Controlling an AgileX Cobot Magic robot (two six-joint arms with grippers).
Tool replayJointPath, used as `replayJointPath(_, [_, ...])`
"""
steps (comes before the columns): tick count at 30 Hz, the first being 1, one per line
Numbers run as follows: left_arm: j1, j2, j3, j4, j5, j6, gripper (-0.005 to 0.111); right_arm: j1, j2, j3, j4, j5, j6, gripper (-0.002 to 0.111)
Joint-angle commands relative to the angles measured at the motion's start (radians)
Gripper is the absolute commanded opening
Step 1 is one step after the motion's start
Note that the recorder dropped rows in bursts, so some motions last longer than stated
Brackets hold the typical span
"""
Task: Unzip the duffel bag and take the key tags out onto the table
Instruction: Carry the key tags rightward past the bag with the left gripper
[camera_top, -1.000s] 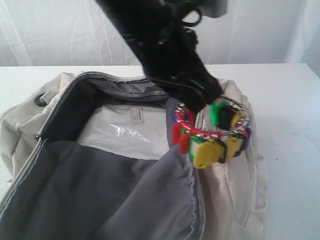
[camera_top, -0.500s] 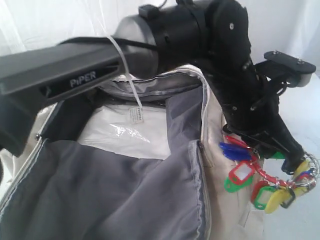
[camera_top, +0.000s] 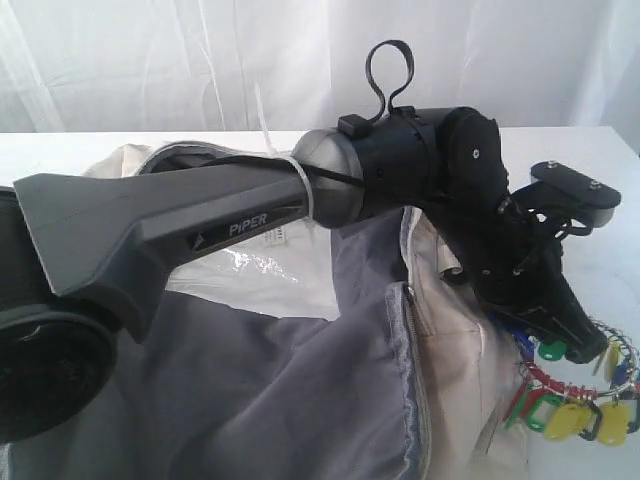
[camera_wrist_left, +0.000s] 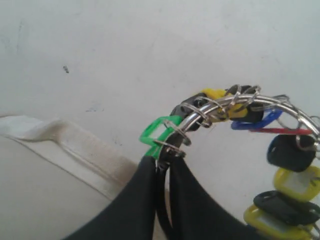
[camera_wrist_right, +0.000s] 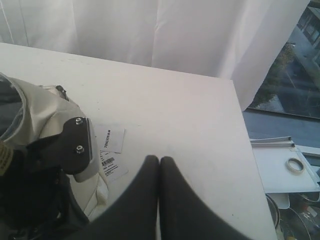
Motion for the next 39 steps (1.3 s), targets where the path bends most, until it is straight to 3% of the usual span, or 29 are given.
replayJointPath(1, [0.046,0.031,-0.001,0.038,0.047,-0.023,0.000,0.001,-0.005,0.003,-0.007,-0.015,0.005,0.000])
replayJointPath(8, [0.103,0.058,-0.001,0.043,0.027,-0.082,0.000,0.001,-0.005,0.003,-0.007,-0.015,0.005,0.000])
replayJointPath(16, [0.106,0.059,-0.005,0.057,-0.030,-0.097,0.000,0.001,-0.005,0.003,-0.005,-0.015,0.005,0.000])
replayJointPath(22, [0.069,0.057,-0.104,-0.155,-0.043,0.034,0.000,0.001,-0.005,0.003,0.001,-0.015,0.005,0.000])
replayJointPath(27, [0.015,0.060,-0.134,-0.132,-0.080,0.070,0.000,0.001,-0.005,0.003,0.002,-0.023,0.005,0.000])
replayJointPath(39, [-0.027,0.090,-0.134,-0.201,-0.120,0.129,0.000,0.001,-0.005,0.003,0.006,-0.023,0.005,0.000])
